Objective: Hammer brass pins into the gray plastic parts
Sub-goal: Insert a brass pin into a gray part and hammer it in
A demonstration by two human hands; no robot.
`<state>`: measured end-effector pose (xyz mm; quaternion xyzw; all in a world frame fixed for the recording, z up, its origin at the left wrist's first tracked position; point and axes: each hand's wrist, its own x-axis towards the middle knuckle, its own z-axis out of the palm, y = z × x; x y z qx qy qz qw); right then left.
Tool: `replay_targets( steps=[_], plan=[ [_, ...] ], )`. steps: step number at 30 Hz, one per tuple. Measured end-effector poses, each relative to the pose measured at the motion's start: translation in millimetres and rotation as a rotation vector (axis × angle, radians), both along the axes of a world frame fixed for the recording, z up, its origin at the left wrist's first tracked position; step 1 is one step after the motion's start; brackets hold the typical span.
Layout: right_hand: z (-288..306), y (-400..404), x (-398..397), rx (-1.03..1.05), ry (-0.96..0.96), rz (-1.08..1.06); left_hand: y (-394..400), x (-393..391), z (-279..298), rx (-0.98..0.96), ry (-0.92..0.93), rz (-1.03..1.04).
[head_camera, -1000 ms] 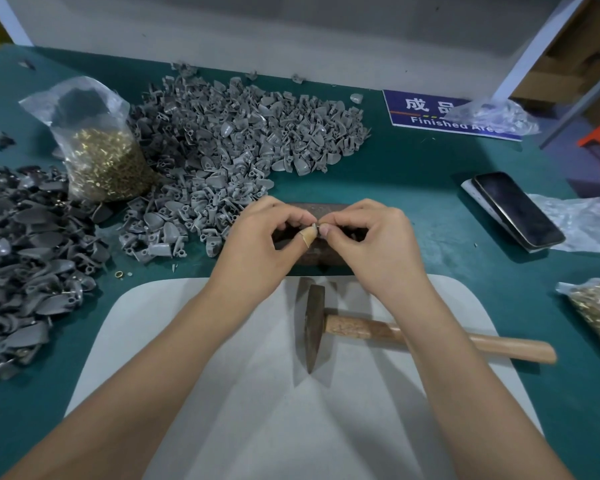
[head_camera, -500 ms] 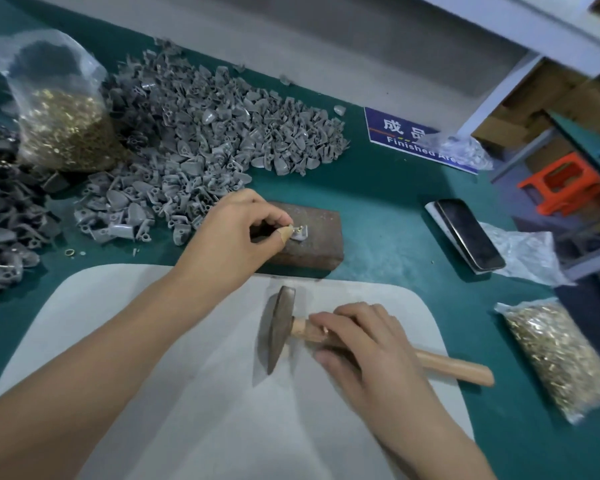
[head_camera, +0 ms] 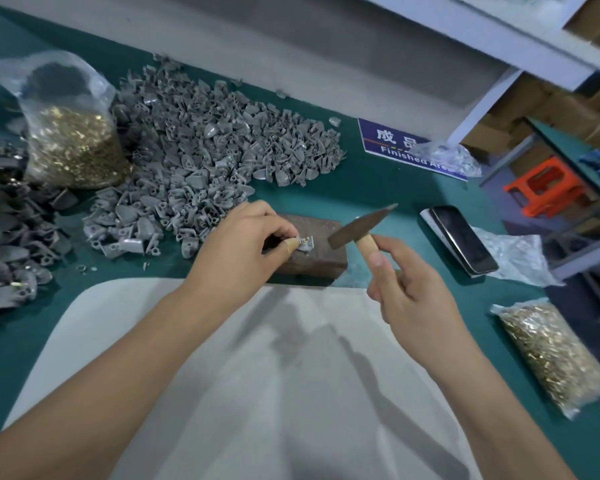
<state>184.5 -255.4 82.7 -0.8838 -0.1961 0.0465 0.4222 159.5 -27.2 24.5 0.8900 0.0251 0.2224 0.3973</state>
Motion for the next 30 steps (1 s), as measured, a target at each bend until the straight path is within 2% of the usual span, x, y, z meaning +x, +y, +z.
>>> replay_targets(
  steps=[6,11,13,16,20,22,25,28,30],
  plan=[
    [6.6,19.9,16.7,-0.104,-0.028,0.023,0.7,0.4,5.7,0.077,-0.019,0.012],
    [12.0,23.2,16.9,0.022,-0.221,-0.064,-1.0,-2.3,8.8,0.110,-0.042,0.032],
    [4.3,26.9,9.6,-0.015,-0.210,-0.061,-1.7,-3.5,10.3,0.156,-0.050,0.084],
    [-7.8,26.7,5.0,-0.189,-0.098,-0.004,-1.6,-4.2,11.0,0.185,-0.025,0.114],
    [-0.8,23.3,9.7,-0.057,-0.207,-0.056,-1.0,-4.2,10.1,0.187,-0.027,0.112],
    [-2.3,26.8,8.1,-0.089,-0.222,-0.046,-1.2,-4.6,10.2,0.193,-0.023,0.118],
    [-3.2,22.6,11.0,-0.242,-0.146,0.028,-2.7,-5.7,10.7,0.190,-0.014,0.130],
    [2.0,20.4,14.1,-0.106,-0.219,-0.038,-2.1,-5.8,10.4,0.198,-0.012,0.127],
    [0.2,22.0,12.5,-0.122,-0.200,-0.022,-1.9,-5.3,9.3,0.199,-0.006,0.134]
  ],
)
